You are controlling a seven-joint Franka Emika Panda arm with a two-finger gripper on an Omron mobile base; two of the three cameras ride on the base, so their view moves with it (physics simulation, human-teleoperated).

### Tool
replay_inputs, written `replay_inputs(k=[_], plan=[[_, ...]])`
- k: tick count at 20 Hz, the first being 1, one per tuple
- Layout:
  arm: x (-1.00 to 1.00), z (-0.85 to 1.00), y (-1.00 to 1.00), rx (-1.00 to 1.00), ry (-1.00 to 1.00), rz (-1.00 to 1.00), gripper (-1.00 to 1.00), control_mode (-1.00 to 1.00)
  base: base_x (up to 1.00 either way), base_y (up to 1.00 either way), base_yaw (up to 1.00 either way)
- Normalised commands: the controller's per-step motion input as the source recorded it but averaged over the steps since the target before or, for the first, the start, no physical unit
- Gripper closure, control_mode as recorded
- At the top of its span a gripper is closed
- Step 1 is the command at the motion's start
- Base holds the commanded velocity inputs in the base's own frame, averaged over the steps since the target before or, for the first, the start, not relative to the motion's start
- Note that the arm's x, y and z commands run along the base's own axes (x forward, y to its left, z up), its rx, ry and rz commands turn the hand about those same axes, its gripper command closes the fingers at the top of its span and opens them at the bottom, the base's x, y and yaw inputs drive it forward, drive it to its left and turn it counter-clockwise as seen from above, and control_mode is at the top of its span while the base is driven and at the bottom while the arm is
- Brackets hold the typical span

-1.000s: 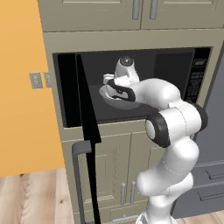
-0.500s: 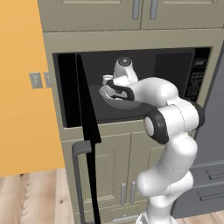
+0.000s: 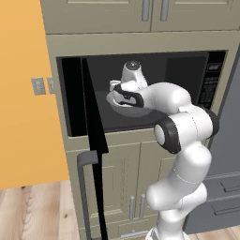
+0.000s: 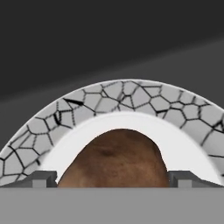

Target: Retrieve the reheated potato from the microwave, then place the potato, cheese, and condiment on the cutting board.

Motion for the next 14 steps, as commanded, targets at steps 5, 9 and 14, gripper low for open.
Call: replay_inputs(k=[5, 9, 14], plan=[[-0.01, -0.19, 0.02, 0.01, 0.02, 0.0, 1.0, -1.0, 0.0, 0.0, 0.0], [-0.09, -0.21, 0.03, 0.02, 0.0, 0.0, 1.0, -1.0, 0.0, 0.0, 0.0], [-0.22, -0.07, 0.01, 0.02, 0.0, 0.0, 1.0, -1.0, 0.0, 0.0, 0.0]])
